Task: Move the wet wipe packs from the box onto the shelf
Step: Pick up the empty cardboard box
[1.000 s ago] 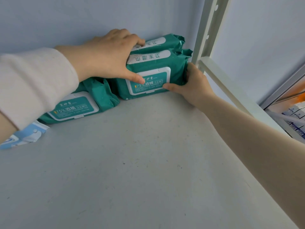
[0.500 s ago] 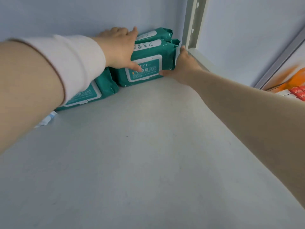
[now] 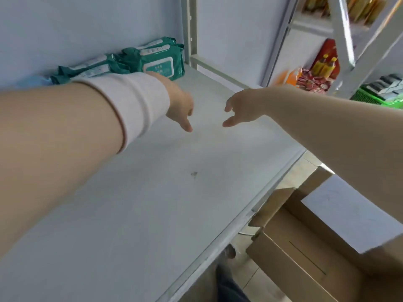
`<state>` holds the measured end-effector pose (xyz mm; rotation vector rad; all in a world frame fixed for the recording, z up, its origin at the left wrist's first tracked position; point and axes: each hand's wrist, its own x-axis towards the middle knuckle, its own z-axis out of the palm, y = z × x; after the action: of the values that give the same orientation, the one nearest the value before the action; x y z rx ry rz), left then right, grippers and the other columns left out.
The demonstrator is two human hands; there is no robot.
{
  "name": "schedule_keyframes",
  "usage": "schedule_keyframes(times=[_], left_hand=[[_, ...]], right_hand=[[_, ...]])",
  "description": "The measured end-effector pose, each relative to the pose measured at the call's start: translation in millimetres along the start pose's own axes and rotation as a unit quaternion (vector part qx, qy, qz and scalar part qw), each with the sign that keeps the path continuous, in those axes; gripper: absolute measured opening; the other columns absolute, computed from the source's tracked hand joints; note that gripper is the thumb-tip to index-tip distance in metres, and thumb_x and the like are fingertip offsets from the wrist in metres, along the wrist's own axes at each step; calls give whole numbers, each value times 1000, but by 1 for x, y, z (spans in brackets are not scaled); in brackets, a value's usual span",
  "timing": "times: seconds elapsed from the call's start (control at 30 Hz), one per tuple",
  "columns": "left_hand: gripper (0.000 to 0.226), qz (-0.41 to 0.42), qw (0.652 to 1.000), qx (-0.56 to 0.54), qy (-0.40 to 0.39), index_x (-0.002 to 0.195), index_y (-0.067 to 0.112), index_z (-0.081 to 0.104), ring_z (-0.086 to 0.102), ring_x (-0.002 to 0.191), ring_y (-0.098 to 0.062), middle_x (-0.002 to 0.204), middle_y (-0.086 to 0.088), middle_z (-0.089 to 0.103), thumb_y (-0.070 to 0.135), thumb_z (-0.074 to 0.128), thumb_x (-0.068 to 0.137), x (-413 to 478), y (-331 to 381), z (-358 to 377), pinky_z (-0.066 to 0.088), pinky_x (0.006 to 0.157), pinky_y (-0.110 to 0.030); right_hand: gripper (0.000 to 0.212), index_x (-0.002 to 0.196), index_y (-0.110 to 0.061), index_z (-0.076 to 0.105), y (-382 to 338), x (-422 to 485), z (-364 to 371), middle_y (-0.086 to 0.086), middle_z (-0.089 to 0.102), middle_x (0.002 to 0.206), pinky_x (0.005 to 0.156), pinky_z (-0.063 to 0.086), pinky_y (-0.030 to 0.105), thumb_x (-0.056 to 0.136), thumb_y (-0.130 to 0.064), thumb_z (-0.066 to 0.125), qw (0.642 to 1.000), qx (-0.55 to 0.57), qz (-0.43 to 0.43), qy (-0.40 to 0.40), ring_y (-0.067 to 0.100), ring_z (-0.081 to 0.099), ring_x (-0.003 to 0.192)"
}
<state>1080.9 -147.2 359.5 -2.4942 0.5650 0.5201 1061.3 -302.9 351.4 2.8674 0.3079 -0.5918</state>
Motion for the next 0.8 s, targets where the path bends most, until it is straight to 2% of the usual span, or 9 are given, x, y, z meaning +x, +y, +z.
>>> schedule_keyframes(times=[0.2,0.27,0.37,0.47,0.57,0.67,0.8], left_hand=[[62,84,995,6,55,141,20,36,42,129,-27,142,-3,45,52,48,89,-45,80,-33,34,104,-39],[62,110,991,20,75,141,19,36,43,127,-26,140,-2,47,52,47,90,-57,108,-49,35,103,-38],[62,145,984,47,93,140,17,39,48,122,-26,133,-3,54,53,45,90,-74,152,-74,37,103,-38],[61,173,979,42,97,137,14,43,54,117,-26,129,-7,58,52,46,89,-87,200,-102,41,103,-42],[59,206,972,34,108,135,11,45,55,116,-26,130,-9,57,50,45,90,-104,258,-126,43,101,-40],[59,232,963,46,133,138,13,42,54,113,-24,129,-6,56,49,46,91,-113,322,-142,44,94,-35],[58,275,951,39,138,138,16,40,53,115,-25,132,-6,54,48,49,90,-113,394,-150,43,95,-35]], right_hand=[[61,144,-15,32,33,-102,33,2,37,147,110,24,33,93,-48,42,999,26,35,-27,23,33,136],[61,142,-15,38,52,-130,42,3,41,145,109,27,36,92,-49,44,997,49,54,-25,24,38,132],[61,132,-6,49,84,-171,54,12,51,135,106,33,39,91,-51,44,994,57,91,-30,30,48,123],[63,132,-5,49,122,-216,75,13,50,136,105,35,39,92,-52,41,990,51,128,-24,31,46,124],[63,135,-6,46,163,-272,107,11,49,138,108,34,39,92,-52,41,986,55,153,-29,29,45,126],[63,139,-12,42,206,-334,150,5,47,139,105,33,35,92,-53,41,976,69,201,-52,26,44,127],[62,135,-6,46,252,-387,209,9,51,135,100,36,31,93,-51,39,952,109,274,-83,26,47,122]])
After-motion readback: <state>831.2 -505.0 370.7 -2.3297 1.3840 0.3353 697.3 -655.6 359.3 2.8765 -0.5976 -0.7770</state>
